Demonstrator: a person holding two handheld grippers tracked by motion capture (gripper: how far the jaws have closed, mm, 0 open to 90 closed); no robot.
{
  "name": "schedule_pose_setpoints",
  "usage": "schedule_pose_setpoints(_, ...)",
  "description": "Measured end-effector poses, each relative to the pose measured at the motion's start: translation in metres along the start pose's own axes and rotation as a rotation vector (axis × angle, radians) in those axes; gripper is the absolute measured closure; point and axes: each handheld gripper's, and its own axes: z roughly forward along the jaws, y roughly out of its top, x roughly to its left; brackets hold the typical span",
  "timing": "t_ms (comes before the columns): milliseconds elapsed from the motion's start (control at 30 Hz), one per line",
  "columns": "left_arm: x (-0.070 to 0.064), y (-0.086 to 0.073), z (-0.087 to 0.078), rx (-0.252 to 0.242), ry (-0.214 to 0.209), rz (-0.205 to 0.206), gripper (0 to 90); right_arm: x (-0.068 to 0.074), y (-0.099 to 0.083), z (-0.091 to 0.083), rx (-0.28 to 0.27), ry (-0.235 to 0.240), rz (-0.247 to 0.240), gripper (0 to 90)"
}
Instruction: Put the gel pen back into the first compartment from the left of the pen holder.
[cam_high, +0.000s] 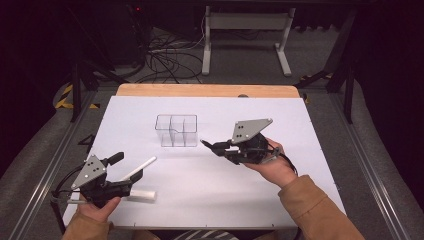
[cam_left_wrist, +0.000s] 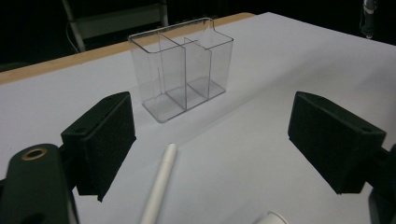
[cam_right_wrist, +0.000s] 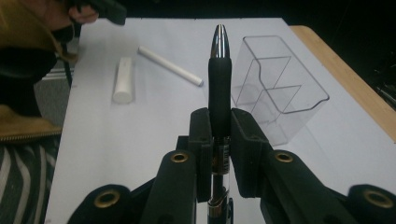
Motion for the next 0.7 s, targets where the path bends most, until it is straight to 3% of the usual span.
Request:
schedule_pose_setpoints(267, 0.000, 0.000, 0.000, -0.006, -0.002, -0.002, 15.6, -0.005, 0.009, 0.002, -0.083, -0.059, 0.062, 80.0)
schedule_pose_setpoints(700, 0.001, -0.001, 0.000, -0.001, -0.004, -0.006, 15.6, -0.011, 0.020, 0.007, -0.181, -0.132, 0.120, 79.9)
